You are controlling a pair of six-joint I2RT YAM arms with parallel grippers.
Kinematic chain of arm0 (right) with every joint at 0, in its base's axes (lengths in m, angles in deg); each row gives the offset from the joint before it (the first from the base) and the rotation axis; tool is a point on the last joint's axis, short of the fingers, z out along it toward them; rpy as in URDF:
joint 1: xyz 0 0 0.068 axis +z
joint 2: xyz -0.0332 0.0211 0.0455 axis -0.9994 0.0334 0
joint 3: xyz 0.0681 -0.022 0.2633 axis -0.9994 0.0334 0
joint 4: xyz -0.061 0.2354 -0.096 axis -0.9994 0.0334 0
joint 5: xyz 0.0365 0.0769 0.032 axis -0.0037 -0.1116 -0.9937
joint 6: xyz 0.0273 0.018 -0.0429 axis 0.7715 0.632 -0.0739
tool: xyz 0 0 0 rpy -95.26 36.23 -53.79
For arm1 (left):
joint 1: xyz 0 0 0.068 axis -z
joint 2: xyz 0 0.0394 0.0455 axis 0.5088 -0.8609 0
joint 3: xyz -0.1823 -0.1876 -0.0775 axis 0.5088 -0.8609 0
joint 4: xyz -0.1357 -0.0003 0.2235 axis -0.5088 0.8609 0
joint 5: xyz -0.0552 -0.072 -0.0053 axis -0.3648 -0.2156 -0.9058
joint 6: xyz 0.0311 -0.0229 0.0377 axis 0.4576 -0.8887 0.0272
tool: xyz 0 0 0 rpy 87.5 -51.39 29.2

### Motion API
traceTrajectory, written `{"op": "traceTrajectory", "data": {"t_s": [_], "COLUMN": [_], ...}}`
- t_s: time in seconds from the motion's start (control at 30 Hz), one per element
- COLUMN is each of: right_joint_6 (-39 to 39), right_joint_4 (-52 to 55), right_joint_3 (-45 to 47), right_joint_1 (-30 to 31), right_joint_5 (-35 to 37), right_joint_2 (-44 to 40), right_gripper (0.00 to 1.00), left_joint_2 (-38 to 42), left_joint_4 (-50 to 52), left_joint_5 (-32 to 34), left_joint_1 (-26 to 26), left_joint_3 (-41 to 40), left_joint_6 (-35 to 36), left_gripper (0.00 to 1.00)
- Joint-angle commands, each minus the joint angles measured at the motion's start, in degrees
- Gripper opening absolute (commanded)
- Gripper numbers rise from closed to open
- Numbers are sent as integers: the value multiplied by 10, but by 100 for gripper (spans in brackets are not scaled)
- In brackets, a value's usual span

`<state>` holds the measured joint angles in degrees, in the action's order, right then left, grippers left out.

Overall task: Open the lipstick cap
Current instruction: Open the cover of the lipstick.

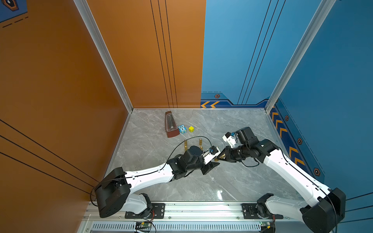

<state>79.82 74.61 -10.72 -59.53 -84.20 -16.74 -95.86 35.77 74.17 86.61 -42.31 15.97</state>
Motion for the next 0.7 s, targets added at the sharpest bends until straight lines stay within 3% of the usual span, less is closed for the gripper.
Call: {"op": "traceTrajectory", "data": {"t_s": [0.0,0.37,0.43,0.67], "right_joint_6": [10,13,9,-2], "right_joint_4": [-17,-30,-30,-27], "right_joint_3": [8,7,5,1], "right_joint_1": [3,4,2,-4], "right_joint_5": [-16,-12,-5,67], "right_joint_2": [-13,-20,-25,-55], "right_gripper": [9,10,15,38], "left_joint_2": [-11,-17,-18,-14], "left_joint_4": [-8,-7,-7,-7], "left_joint_5": [-7,-1,9,25], "left_joint_1": [7,9,8,9], "left_joint_3": [21,19,18,7], "left_joint_6": [9,12,10,-3], "left_gripper": [34,5,0,0]}}
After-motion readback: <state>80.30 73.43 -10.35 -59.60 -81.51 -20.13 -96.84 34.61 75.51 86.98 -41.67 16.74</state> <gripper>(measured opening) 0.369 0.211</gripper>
